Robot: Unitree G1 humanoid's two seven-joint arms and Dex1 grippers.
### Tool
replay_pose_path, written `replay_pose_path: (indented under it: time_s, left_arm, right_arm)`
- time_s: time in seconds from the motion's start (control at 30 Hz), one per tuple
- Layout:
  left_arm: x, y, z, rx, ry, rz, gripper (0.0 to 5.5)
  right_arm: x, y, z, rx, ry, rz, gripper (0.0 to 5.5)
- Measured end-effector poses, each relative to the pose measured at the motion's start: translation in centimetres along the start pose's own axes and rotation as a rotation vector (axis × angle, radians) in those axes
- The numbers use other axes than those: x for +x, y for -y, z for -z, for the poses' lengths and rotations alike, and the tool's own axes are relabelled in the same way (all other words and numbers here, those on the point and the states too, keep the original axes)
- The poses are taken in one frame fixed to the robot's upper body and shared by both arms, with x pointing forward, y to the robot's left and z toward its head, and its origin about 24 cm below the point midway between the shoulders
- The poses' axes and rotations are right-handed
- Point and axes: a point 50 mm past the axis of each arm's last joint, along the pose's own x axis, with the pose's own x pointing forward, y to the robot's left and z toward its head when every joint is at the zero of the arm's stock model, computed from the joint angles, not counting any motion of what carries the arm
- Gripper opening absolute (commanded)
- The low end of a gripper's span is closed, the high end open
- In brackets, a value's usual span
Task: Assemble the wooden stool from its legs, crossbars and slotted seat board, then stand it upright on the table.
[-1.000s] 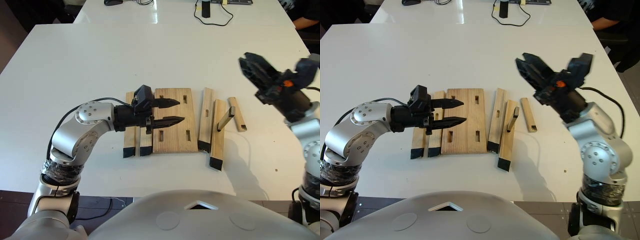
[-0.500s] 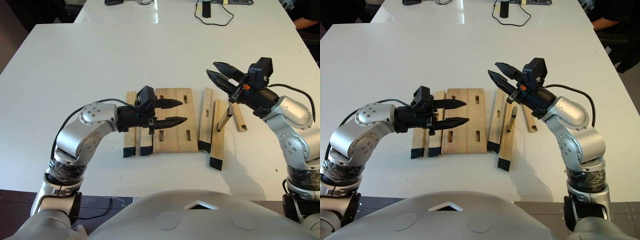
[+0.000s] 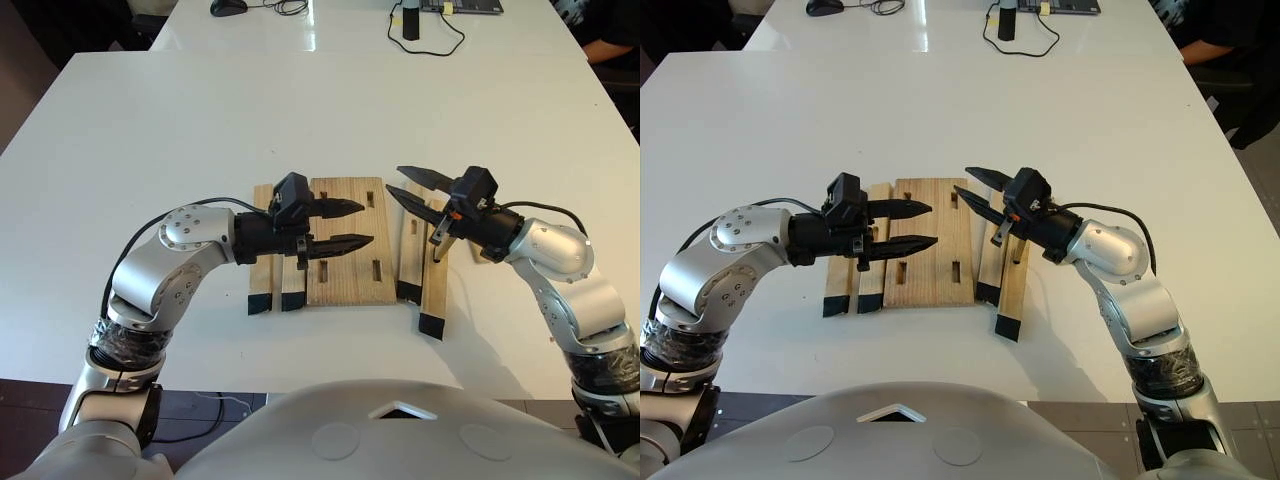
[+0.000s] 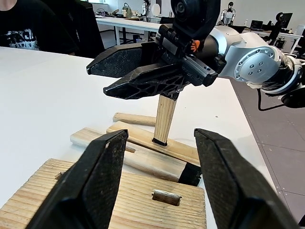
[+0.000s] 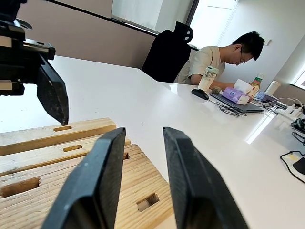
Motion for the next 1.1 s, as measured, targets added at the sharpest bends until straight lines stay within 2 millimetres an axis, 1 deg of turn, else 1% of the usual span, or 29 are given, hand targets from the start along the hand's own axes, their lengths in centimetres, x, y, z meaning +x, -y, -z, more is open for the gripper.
replay_pose_path:
  time_s: [0.07, 0.17, 0.23, 0.3, 0.33, 0.37, 0.4, 0.47, 0.5, 0.57, 0.6, 0.67, 0.73, 0.8, 0.93, 1.0, 1.03, 1.1]
  left_arm:
    - [-0.1, 0.0, 0.1, -0.002, -0.009, 0.004, 2.59]
    - [-0.1, 0.0, 0.1, -0.004, -0.009, 0.007, 2.59]
    - [-0.2, 0.1, 0.2, -0.008, -0.01, 0.005, 2.59]
    - [-0.2, 0.1, 0.3, -0.012, -0.009, 0.001, 2.59]
    - [-0.2, 0.1, 0.4, -0.013, -0.009, -0.003, 2.59]
    - [-0.3, 0.1, 0.4, -0.016, -0.009, -0.011, 2.59]
    - [-0.3, 0.2, 0.5, -0.018, -0.008, -0.021, 2.59]
    - [-0.4, 0.2, 0.6, -0.023, -0.008, -0.028, 2.59]
    - [-0.5, 0.3, 0.7, -0.025, -0.007, -0.032, 2.59]
    - [-0.6, 0.4, 1.0, -0.039, -0.008, -0.037, 2.59]
    - [-0.7, 0.4, 1.1, -0.043, -0.011, -0.04, 2.59]
    - [-0.9, 0.3, 1.1, -0.036, -0.005, -0.049, 2.59]
    - [-1.0, 0.2, 1.1, -0.034, -0.008, -0.058, 2.59]
    - [-1.1, 0.1, 1.2, -0.027, -0.018, -0.068, 2.59]
    - [-1.1, 0.1, 1.3, -0.03, -0.022, -0.063, 2.59]
    - [-1.0, 0.1, 1.4, -0.03, -0.026, -0.062, 2.59]
    - [-1.0, 0.1, 1.4, -0.028, -0.029, -0.062, 2.59]
    - [-1.1, 0.1, 1.4, -0.027, -0.031, -0.06, 2.59]
  right_arm:
    - [-0.7, 0.2, 0.0, 0.062, 0.001, 0.018, 1.42]
    - [-1.3, 0.6, -0.7, 0.148, 0.015, 0.047, 1.42]
    - [-1.6, 1.5, -2.3, 0.163, 0.064, 0.072, 1.42]
    - [-1.6, 2.3, -4.8, 0.138, 0.149, 0.082, 1.42]
    - [-1.6, 2.5, -6.6, 0.111, 0.204, 0.068, 1.42]
    - [-1.6, 2.4, -7.7, 0.1, 0.226, 0.04, 1.42]
    - [-1.7, 1.9, -8.3, 0.111, 0.23, -0.003, 1.42]
    - [-2.0, 0.5, -8.5, 0.127, 0.194, -0.119, 1.42]
    - [-2.5, -0.7, -7.9, 0.137, 0.135, -0.203, 1.42]
    - [-3.9, -3.0, -5.7, 0.219, -0.022, -0.36, 1.42]
    - [-4.7, -3.8, -4.7, 0.256, -0.091, -0.418, 1.42]
    - [-6.4, -4.7, -2.8, 0.307, -0.218, -0.492, 1.42]
    - [-7.5, -4.9, -0.7, 0.342, -0.306, -0.508, 1.42]
    - [-8.0, -5.0, 0.9, 0.328, -0.367, -0.501, 1.42]
    - [-8.4, -5.8, 3.1, 0.288, -0.459, -0.542, 1.42]
    - [-8.8, -5.7, 4.0, 0.266, -0.496, -0.537, 1.42]
    - [-9.2, -5.4, 4.8, 0.266, -0.525, -0.521, 1.42]
    - [-9.5, -5.2, 5.4, 0.266, -0.531, -0.511, 1.42]
